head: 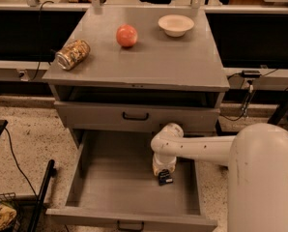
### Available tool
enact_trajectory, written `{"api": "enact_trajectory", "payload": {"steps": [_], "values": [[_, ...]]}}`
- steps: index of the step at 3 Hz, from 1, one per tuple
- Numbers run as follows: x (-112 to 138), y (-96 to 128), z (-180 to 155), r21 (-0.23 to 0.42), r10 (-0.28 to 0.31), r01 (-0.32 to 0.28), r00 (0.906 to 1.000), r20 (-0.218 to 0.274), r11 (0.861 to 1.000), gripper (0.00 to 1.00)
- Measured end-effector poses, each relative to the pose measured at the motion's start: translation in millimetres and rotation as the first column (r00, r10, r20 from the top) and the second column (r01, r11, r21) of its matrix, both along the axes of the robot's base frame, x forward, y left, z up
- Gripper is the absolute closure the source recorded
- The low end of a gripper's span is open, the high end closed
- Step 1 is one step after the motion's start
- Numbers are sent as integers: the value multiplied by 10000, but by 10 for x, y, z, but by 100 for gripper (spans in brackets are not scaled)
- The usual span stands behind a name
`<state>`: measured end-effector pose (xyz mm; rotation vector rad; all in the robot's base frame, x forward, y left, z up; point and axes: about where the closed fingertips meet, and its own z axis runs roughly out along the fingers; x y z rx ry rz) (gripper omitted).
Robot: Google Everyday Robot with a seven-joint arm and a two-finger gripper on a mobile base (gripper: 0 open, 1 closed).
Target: Pick rxbar blueberry from middle drawer and place on counter
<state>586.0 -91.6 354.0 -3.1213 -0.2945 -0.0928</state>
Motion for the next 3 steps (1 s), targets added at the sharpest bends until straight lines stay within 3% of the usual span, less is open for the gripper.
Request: {"api": "enact_trajectory", "payload": {"steps": [1,2,3], "values": [[1,1,9,68,10,-11,10000,5,10000,100],[-23,20,228,830,262,-286,9992,305,9961,100],[-193,284,1297,3533,535,-1098,9848,1653,9291,100]]}}
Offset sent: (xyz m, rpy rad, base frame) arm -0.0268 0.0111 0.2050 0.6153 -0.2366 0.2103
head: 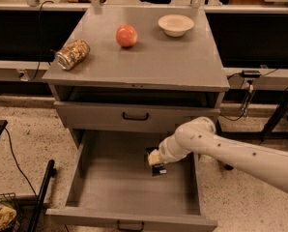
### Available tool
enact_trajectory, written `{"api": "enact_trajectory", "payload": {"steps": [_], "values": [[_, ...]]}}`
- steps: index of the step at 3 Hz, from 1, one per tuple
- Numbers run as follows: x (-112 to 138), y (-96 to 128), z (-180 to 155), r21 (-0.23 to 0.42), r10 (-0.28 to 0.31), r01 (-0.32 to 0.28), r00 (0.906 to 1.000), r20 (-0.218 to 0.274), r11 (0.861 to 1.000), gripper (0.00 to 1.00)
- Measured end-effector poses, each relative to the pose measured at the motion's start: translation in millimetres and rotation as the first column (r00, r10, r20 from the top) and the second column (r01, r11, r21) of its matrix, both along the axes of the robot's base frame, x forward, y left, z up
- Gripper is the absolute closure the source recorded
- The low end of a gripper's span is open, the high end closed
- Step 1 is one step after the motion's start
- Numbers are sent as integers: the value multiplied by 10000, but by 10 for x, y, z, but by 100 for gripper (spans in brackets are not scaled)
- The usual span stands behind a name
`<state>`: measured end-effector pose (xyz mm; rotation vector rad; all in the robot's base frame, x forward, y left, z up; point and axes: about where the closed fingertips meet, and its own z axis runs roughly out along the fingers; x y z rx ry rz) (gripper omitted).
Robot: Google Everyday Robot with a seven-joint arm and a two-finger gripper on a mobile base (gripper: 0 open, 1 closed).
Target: Pick rxbar blueberry from middle drawer and place on counter
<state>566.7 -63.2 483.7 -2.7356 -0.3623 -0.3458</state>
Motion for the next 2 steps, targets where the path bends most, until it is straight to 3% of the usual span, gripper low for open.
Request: {"api": "enact_trajectory", "payload": {"steps": [1,2], "values": [[-213,-57,664,1063,478,-580,9943,958,9926,100],[-427,-131,1247,1265,1125,-1398,9729,2019,9821,100]]}}
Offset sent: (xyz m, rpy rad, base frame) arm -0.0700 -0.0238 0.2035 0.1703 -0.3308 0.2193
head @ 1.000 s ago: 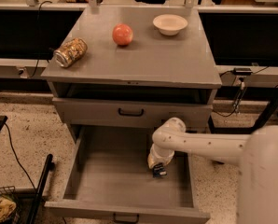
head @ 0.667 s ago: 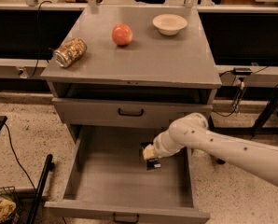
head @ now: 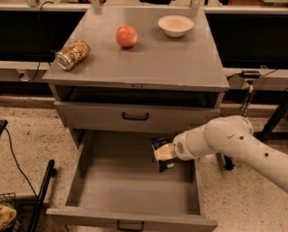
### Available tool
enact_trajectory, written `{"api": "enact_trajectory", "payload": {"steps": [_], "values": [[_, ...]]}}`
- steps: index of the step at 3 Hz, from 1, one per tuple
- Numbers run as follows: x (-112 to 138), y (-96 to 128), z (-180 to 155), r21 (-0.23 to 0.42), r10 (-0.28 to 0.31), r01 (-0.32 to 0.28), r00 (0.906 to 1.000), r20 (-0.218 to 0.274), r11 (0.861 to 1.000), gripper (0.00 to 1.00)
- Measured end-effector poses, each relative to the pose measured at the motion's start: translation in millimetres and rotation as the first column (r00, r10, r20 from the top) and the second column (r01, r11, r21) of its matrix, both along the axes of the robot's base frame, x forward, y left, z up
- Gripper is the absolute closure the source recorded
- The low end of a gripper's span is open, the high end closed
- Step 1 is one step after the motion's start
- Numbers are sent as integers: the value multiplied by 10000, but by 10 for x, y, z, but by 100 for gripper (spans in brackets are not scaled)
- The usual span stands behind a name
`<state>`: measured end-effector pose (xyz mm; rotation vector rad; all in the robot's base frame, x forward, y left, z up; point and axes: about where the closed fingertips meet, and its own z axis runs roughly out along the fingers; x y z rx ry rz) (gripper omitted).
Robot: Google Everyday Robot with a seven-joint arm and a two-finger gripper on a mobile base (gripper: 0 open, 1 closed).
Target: Pick rxbar blueberry from middle drawer and place on counter
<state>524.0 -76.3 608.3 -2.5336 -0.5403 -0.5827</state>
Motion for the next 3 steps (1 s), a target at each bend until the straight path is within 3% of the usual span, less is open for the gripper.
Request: {"api": "enact_trajectory", "payload": {"steps": [1,2,3], "values": [[-52,-76,610,-442,233,-194,9957,897,9988,100],[-62,-107,987,-1042,201,-58,9903,1375,9945,100],[-43,-222,1397,-1202,222,-23,9861,1645,9928,100]]}}
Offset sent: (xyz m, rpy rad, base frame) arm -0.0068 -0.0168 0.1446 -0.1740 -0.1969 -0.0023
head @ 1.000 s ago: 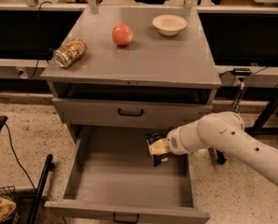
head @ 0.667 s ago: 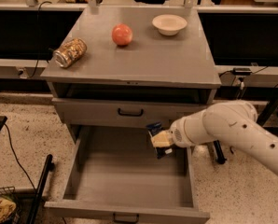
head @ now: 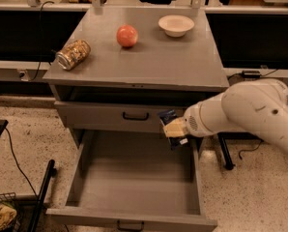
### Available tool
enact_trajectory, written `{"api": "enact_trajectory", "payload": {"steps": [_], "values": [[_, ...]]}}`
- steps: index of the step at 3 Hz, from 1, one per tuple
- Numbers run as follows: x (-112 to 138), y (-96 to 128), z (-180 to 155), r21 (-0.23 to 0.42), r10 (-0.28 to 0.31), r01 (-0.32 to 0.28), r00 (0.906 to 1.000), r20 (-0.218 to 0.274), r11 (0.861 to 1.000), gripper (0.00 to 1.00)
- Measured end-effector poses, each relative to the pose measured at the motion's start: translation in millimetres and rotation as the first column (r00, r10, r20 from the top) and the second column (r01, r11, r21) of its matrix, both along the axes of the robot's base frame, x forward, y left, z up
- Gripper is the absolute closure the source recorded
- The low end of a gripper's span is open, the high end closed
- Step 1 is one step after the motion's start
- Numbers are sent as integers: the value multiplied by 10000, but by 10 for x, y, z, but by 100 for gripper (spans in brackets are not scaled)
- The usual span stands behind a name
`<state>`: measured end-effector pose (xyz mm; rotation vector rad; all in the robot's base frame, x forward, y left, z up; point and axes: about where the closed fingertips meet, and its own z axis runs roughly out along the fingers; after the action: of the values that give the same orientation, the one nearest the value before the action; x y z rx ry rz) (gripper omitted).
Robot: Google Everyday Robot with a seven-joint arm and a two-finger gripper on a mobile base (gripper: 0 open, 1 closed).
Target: Pick rxbar blueberry from middle drawer and place on counter
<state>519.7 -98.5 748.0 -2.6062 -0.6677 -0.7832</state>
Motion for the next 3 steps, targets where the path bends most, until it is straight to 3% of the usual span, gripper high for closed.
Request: {"api": "enact_trajectory", "payload": {"steps": [1,2,3], "values": [[74,-105,380,-140,13,-12,9999,124,9999,100],[192,-174,774,-713,-385,425,9977,566,9966,100],[485,-316,1060,-1129,-1051,1099,9933,482,9875,100]]}}
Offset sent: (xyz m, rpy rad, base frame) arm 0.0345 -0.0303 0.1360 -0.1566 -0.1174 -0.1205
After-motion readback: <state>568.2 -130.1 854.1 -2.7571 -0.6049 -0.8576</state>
